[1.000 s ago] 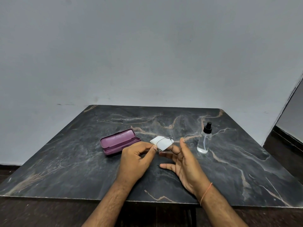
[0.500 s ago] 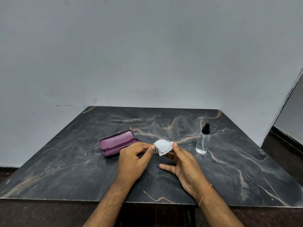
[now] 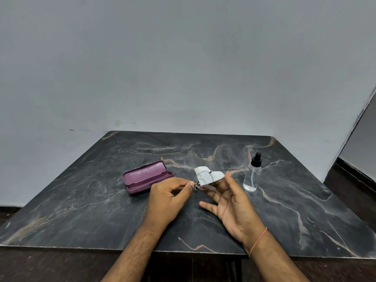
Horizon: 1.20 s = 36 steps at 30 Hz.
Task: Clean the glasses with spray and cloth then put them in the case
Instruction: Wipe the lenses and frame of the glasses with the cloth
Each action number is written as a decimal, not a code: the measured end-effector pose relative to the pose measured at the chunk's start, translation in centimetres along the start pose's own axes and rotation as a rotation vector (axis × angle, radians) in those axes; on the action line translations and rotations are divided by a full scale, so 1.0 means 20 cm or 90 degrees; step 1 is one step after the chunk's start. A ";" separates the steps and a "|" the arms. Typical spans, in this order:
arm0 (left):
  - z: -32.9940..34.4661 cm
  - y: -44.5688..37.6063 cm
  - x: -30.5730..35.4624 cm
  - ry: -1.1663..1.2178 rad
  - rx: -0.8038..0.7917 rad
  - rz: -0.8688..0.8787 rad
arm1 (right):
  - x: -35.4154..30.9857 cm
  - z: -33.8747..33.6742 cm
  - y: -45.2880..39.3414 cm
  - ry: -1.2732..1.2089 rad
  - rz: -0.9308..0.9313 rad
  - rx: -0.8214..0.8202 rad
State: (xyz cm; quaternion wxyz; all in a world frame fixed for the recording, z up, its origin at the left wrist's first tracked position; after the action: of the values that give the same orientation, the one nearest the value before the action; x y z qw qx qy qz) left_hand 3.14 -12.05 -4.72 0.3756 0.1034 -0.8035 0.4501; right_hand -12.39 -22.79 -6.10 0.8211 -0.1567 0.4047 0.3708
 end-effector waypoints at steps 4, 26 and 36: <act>0.00 0.00 0.00 0.001 -0.003 0.009 | 0.02 0.01 -0.01 0.047 -0.008 0.004; -0.01 -0.01 -0.02 -0.019 0.019 0.008 | -0.11 0.12 0.11 1.129 -0.762 0.144; -0.01 -0.01 -0.04 0.050 0.025 -0.057 | -0.08 0.09 0.11 1.278 -0.790 0.081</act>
State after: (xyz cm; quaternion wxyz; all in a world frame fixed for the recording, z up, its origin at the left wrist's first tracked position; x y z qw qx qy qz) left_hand 3.93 -12.15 -5.19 0.4245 0.1287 -0.7738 0.4521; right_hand -13.59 -21.04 -3.59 0.1815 -0.5064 0.7413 -0.4014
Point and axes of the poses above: each hand's wrist, its own y-axis away from the middle knuckle, its own z-axis out of the palm, x = y × z, the point moved 6 cm from there along -y, towards the middle knuckle, and after that the axes turned 4 degrees about -y, right-handed, at the moved point
